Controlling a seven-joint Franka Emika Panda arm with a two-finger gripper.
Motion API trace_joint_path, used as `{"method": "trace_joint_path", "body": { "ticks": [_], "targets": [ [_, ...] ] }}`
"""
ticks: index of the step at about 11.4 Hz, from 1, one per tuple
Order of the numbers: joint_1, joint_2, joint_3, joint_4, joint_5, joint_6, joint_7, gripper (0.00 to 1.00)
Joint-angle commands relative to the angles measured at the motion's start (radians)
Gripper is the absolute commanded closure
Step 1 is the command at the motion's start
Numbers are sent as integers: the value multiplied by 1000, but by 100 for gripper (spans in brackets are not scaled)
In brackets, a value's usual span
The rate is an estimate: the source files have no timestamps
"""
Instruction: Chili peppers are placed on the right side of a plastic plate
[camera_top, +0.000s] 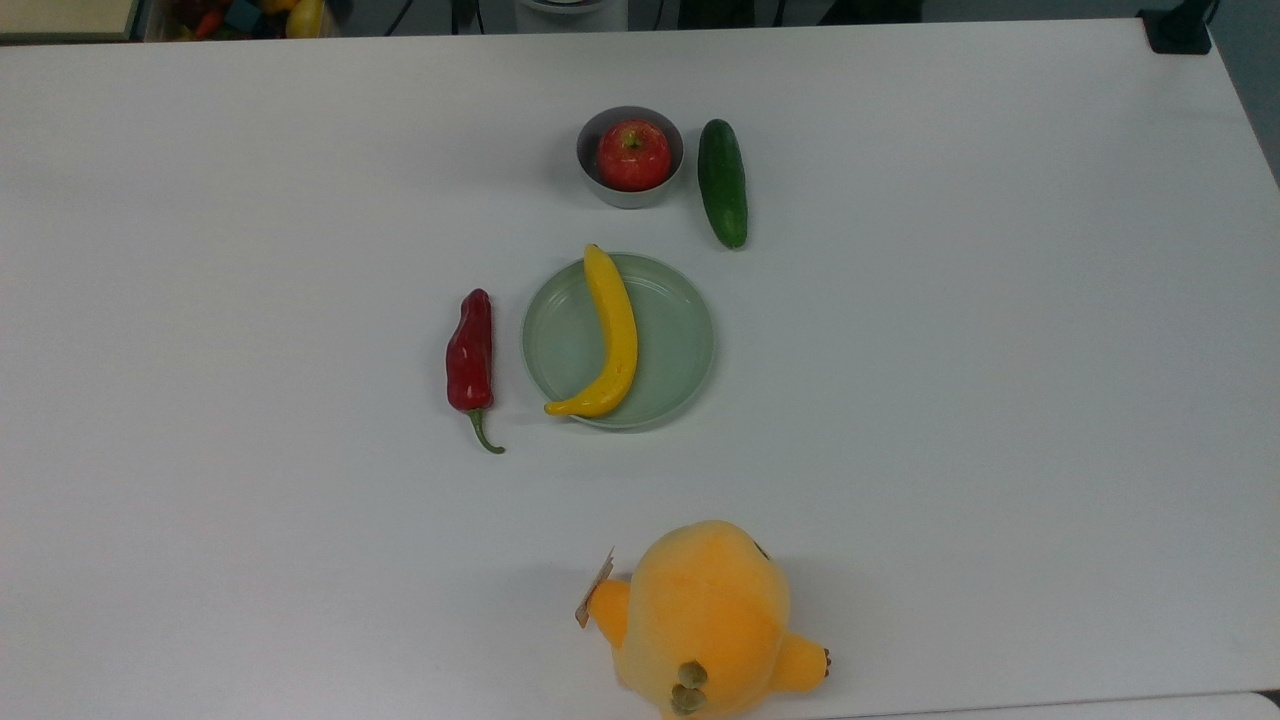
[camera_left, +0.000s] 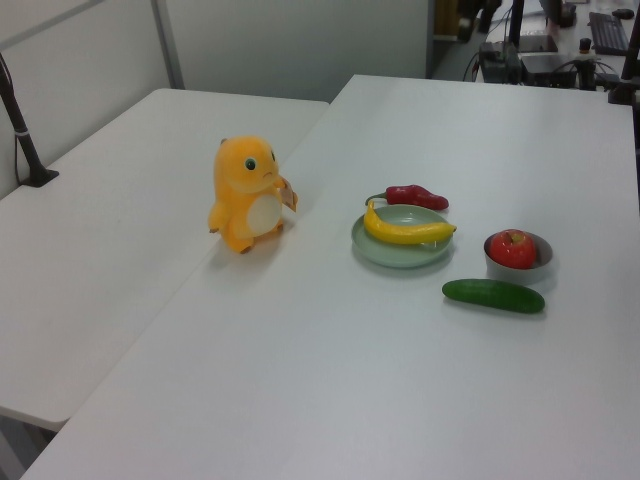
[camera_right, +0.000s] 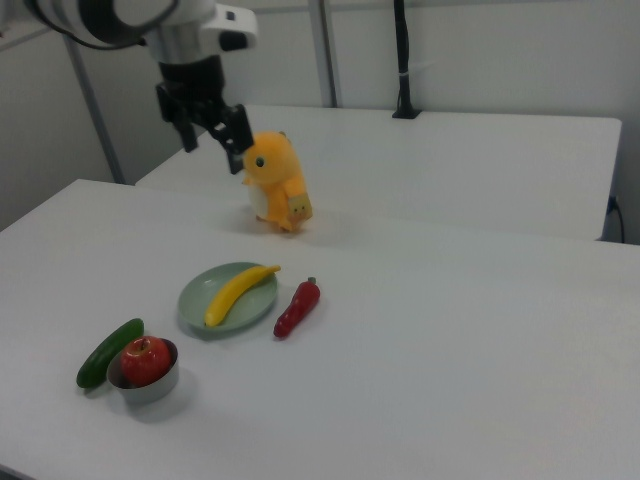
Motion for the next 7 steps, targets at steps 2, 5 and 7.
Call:
{"method": "trace_joint_path", "body": {
  "ticks": [2, 5, 7],
  "targets": [
    [69, -104, 12, -39, 0, -139, 116, 0],
    [148, -132, 18, -117, -63, -130, 124, 0],
    [184, -127, 19, -163, -109, -16, 110, 0]
  ]
}}
